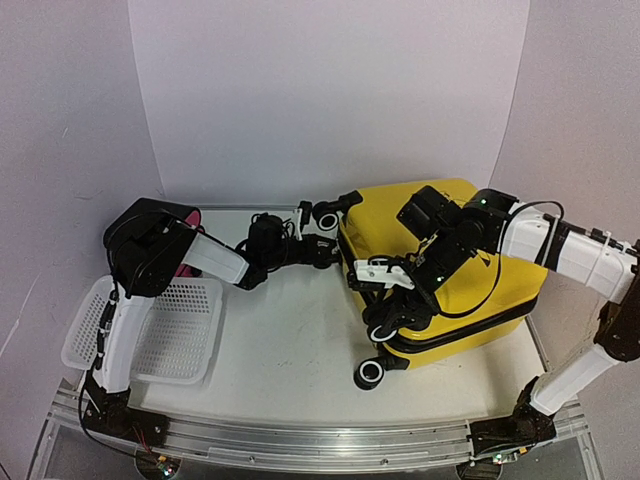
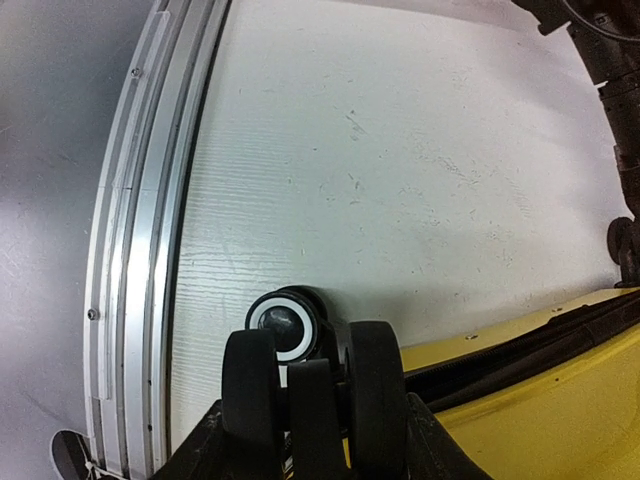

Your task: Open, take out, and arrange the luggage

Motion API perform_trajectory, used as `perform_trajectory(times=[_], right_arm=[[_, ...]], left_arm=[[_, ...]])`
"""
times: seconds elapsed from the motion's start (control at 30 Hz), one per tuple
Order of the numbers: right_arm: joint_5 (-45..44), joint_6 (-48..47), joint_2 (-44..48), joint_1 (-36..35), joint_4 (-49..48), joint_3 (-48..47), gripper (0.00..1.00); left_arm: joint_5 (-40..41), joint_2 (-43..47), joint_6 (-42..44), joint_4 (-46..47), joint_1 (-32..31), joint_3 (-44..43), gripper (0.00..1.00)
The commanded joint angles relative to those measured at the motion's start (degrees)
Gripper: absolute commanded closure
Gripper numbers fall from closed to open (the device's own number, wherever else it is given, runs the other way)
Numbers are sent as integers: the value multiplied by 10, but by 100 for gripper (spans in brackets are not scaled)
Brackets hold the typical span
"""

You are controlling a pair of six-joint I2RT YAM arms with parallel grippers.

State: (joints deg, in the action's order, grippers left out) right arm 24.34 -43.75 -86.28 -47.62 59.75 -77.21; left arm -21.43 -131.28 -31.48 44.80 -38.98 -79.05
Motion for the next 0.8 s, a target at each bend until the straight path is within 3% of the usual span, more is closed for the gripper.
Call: perform_trajectory(times=[0.0, 0.3, 0.43, 0.53, 0.6, 0.63, 0.67, 0.7, 0.73, 0.77], right_arm=[[192, 137, 30, 6, 180, 50, 100], [221, 145, 58, -3, 202, 71, 100], [191, 167, 92, -3, 204, 93, 100], [88, 222, 125, -5, 184, 112, 96], [33, 277, 153, -5, 144, 119, 72], [13, 304, 168, -6, 124, 119, 48], [2, 333, 183, -6, 103, 116, 35], [4, 354, 201, -6, 86, 108, 13], [13, 372, 208, -6, 72, 103, 3], [19, 391, 218, -6, 56, 93, 2]], left_arm=[[18, -19, -52, -13, 67, -59, 100], [-21, -69, -62, -64, 109, -157, 100], [-16, -33, -27, -67, 115, -120, 100], [-11, 20, 5, -68, 99, -63, 100], [-2, 49, 19, -67, 80, -25, 100], [-2, 62, 18, -68, 72, -8, 100], [-4, 72, 16, -67, 65, 5, 100], [-2, 83, 15, -67, 56, 20, 100], [1, 93, 18, -67, 45, 33, 100], [4, 103, 25, -67, 33, 45, 100]])
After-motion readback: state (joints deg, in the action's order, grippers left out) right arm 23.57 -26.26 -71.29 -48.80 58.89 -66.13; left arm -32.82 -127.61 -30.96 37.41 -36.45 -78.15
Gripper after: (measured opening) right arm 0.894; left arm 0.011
